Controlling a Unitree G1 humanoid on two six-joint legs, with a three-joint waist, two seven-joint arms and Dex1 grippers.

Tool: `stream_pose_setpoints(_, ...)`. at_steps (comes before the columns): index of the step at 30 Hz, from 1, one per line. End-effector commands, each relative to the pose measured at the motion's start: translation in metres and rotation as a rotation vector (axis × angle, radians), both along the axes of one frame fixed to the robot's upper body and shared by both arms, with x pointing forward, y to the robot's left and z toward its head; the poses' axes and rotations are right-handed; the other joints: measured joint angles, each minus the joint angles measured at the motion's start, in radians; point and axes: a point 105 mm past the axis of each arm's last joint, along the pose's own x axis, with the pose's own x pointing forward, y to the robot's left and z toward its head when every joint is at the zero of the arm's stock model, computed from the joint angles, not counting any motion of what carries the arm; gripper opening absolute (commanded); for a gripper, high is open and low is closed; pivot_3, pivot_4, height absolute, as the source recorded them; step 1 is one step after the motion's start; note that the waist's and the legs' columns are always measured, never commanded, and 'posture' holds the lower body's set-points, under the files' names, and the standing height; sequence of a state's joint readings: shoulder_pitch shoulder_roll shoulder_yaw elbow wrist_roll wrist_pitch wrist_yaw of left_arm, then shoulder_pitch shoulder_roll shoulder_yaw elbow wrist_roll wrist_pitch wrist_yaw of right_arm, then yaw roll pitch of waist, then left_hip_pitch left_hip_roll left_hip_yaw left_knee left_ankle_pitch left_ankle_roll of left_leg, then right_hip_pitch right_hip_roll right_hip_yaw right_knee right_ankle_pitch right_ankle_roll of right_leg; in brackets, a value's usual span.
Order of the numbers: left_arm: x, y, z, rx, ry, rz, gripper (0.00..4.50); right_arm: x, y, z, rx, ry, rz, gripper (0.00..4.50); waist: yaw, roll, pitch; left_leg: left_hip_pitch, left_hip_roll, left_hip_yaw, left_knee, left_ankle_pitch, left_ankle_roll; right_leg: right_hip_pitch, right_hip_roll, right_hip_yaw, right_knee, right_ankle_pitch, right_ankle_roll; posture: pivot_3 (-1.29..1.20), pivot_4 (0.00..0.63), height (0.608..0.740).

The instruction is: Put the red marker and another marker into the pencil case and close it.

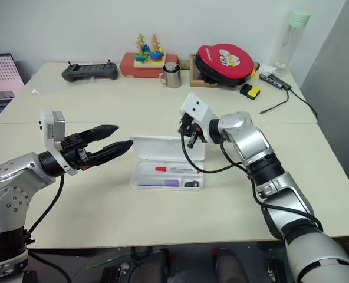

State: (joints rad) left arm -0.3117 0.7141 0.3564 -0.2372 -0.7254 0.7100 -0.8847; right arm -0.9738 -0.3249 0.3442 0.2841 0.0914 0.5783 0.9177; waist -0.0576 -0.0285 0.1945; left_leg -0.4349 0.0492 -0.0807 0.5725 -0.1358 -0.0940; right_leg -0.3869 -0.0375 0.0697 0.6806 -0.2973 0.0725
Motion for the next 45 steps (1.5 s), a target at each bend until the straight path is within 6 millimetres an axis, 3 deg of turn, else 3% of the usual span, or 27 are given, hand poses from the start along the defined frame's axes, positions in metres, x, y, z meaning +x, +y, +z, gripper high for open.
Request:
stream_pose_setpoints(1,-0.007,-0.004,0.004,0.046,-0.032,-0.044,4.50,-0.029,0.011,-0.004,-0.018,0.040,0.142,0.04,-0.001,0.000,0.000,0.000,0.000,0.000,0.000,0.000,0.000,0.000,0.000,0.000,0.000,0.000,0.000,0.00,0.150,0.740)
stream_pose_setpoints(8,-0.010,-0.003,-0.005,0.102,-0.013,-0.057,4.50,-0.048,0.005,-0.063,-0.137,0.137,0.127,0.04,-0.001,0.000,0.000,0.000,0.000,0.000,0.000,0.000,0.000,-0.001,0.000,0.000,0.000,0.000,0.000,0.00,0.150,0.740)
stream_pose_setpoints(13,-0.006,-0.007,-0.007,0.104,-0.007,-0.064,4.50,-0.050,0.000,-0.090,-0.193,0.160,0.083,0.04,0.000,-0.001,-0.001,0.001,0.000,0.000,0.000,0.000,0.000,0.001,0.000,0.000,0.000,-0.002,0.003,0.00,0.150,0.740)
stream_pose_setpoints(15,-0.004,-0.008,-0.009,0.096,0.007,-0.051,4.50,-0.049,-0.001,-0.092,-0.183,0.165,0.068,0.04,0.000,-0.001,-0.001,0.002,0.000,0.000,0.001,0.000,0.000,0.001,0.000,0.000,0.000,-0.002,0.004,0.00,0.150,0.740)
stream_pose_setpoints(18,0.003,-0.009,-0.018,0.107,0.049,-0.015,4.50,-0.055,0.004,-0.069,-0.031,0.191,0.080,0.04,0.000,-0.002,-0.001,0.002,0.000,0.000,0.001,0.000,0.000,0.002,0.000,0.000,0.000,-0.002,0.004,0.00,0.150,0.740)
stream_pose_setpoints(19,0.007,-0.009,-0.025,0.120,0.066,0.011,4.50,-0.054,0.004,-0.051,0.058,0.162,0.078,0.04,0.000,-0.002,-0.001,0.002,0.000,0.000,0.001,0.000,0.000,0.002,0.000,0.000,0.000,-0.002,0.004,0.00,0.150,0.740)
stream_pose_setpoints(21,0.022,-0.004,-0.039,0.143,0.089,0.104,4.50,-0.043,-0.012,-0.020,0.226,0.114,-0.008,0.04,0.001,-0.002,-0.001,0.002,0.000,0.000,0.001,0.000,0.000,0.002,0.000,0.001,0.000,-0.001,0.006,0.00,0.150,0.740)
stream_pose_setpoints(23,0.035,0.007,-0.048,0.162,0.096,0.203,4.50,-0.034,-0.032,-0.011,0.288,0.104,-0.108,0.04,0.005,-0.001,-0.001,0.002,0.000,0.000,0.001,0.000,0.000,0.002,0.000,0.001,0.000,-0.001,0.005,0.00,0.150,0.740)
stream_pose_setpoints(28,0.045,0.047,-0.059,0.239,0.103,0.361,4.50,-0.027,-0.087,-0.008,0.312,0.092,-0.292,1.24,0.010,-0.002,-0.001,0.001,0.000,0.000,0.001,0.000,0.000,0.002,0.000,0.000,-0.001,-0.001,0.004,0.00,0.150,0.740)
stream_pose_setpoints(33,0.044,0.081,-0.071,0.336,0.149,0.414,4.50,-0.029,-0.117,-0.010,0.302,0.087,-0.385,2.43,0.000,-0.001,0.000,0.000,0.000,0.001,-0.002,0.000,0.000,-0.001,0.000,0.001,0.000,-0.002,0.001,0.00,0.150,0.740)
stream_pose_setpoints(37,0.046,0.095,-0.064,0.343,0.138,0.444,4.50,-0.029,-0.125,-0.017,0.289,0.097,-0.416,3.41,0.001,-0.001,0.000,0.000,0.000,0.001,-0.002,0.000,0.000,-0.001,0.000,0.001,0.000,-0.003,0.002,0.00,0.150,0.740)
stream_pose_setpoints(41,0.043,0.090,-0.068,0.342,0.162,0.399,4.50,-0.028,-0.121,-0.016,0.289,0.087,-0.423,4.45,0.001,-0.001,0.000,0.000,0.000,0.001,-0.001,0.000,0.000,0.000,0.000,0.001,0.000,-0.002,0.003,0.00,0.150,0.740)
stream_pose_setpoints(45,0.040,0.086,-0.071,0.354,0.172,0.379,4.50,-0.030,-0.120,-0.018,0.326,0.097,-0.430,4.49,0.001,-0.001,0.000,0.000,0.000,0.001,-0.001,0.000,0.000,0.000,0.000,0.001,0.000,-0.002,0.003,0.00,0.150,0.740)
